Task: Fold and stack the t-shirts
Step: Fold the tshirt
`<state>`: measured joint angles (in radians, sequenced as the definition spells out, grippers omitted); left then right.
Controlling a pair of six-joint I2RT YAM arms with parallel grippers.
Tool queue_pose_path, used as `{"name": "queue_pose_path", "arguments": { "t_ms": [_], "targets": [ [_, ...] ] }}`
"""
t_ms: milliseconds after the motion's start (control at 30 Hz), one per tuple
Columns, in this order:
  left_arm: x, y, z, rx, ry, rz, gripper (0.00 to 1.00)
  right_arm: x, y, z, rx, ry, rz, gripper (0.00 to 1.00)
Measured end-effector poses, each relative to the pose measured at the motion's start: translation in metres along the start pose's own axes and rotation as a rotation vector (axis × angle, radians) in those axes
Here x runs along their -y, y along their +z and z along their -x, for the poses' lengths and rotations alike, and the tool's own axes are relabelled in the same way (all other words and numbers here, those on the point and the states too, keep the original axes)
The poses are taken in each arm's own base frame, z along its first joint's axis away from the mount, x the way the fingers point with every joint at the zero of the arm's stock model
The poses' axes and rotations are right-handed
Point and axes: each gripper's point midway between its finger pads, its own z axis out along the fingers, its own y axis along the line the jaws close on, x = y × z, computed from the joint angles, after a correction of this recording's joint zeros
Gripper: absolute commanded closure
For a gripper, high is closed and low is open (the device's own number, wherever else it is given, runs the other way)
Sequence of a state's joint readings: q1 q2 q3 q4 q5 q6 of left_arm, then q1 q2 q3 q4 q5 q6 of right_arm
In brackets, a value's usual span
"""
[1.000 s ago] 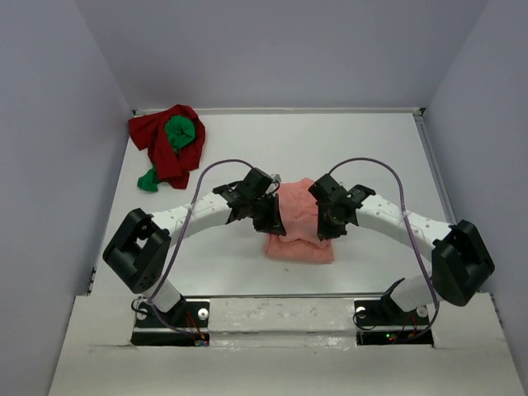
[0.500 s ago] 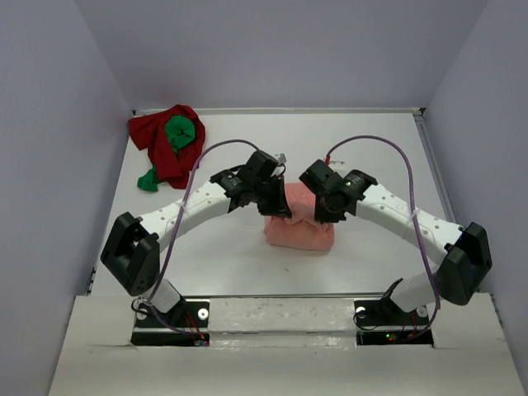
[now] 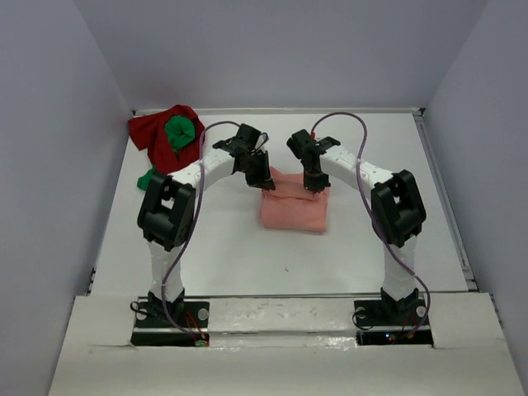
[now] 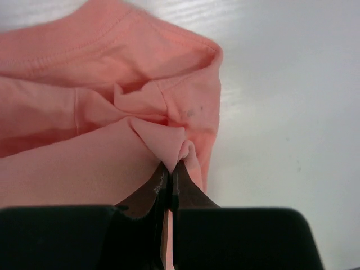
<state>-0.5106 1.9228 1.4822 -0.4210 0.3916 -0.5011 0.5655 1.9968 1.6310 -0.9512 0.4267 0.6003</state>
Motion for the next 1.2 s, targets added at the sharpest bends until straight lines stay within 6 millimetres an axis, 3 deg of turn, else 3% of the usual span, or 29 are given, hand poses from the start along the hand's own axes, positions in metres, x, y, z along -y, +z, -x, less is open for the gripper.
{"name": "queue_pose_path", "arguments": {
  "t_ms": [100, 167, 267, 300, 367, 500, 667, 833, 933, 1033, 1100, 1167, 1200],
  "targets": [
    [-0.014, 0.029, 0.008, -0.041, -0.009, 0.004, 1.0, -0.005, 0.02, 0.011, -0.002, -0.015, -0.013, 0.92],
    [-0.017, 0.043, 0.012, -0.054, -0.005, -0.008, 0.94, -0.007, 0.034, 0.014, -0.004, -0.032, -0.026, 0.7],
    [-0.019, 0.057, 0.015, -0.075, 0.008, -0.032, 0.68, -0.009, 0.049, 0.011, -0.01, -0.065, -0.041, 0.51],
    [-0.019, 0.059, 0.017, -0.074, 0.017, -0.037, 0.54, -0.008, 0.05, 0.013, -0.003, -0.073, -0.045, 0.45],
    [-0.019, 0.06, 0.019, -0.067, 0.031, -0.039, 0.42, -0.004, 0.05, 0.017, 0.011, -0.088, -0.058, 0.37],
    [-0.02, 0.061, 0.026, -0.032, 0.054, -0.033, 0.35, -0.001, 0.05, 0.024, 0.034, -0.117, -0.071, 0.34],
    [-0.022, 0.048, 0.035, 0.036, 0.081, 0.014, 0.27, 0.001, 0.05, 0.032, 0.059, -0.133, -0.082, 0.34],
    [-0.006, 0.002, 0.056, 0.167, 0.135, 0.066, 0.25, 0.005, 0.04, 0.038, 0.075, -0.134, -0.085, 0.34],
    [0.01, -0.03, 0.068, 0.253, 0.171, 0.071, 0.25, 0.012, 0.019, 0.047, 0.106, -0.119, -0.073, 0.34],
    [0.032, -0.059, 0.069, 0.31, 0.209, 0.038, 0.26, 0.02, -0.014, 0.06, 0.164, -0.085, -0.041, 0.42],
    [0.041, -0.068, 0.062, 0.322, 0.226, 0.013, 0.28, 0.026, -0.03, 0.065, 0.197, -0.067, -0.021, 0.53],
    [0.049, -0.073, 0.047, 0.308, 0.245, -0.016, 0.39, 0.036, -0.052, 0.066, 0.23, -0.047, 0.001, 0.92],
    [0.052, -0.071, 0.039, 0.294, 0.252, -0.026, 0.45, 0.038, -0.057, 0.066, 0.237, -0.043, 0.005, 1.0]
  ]
}}
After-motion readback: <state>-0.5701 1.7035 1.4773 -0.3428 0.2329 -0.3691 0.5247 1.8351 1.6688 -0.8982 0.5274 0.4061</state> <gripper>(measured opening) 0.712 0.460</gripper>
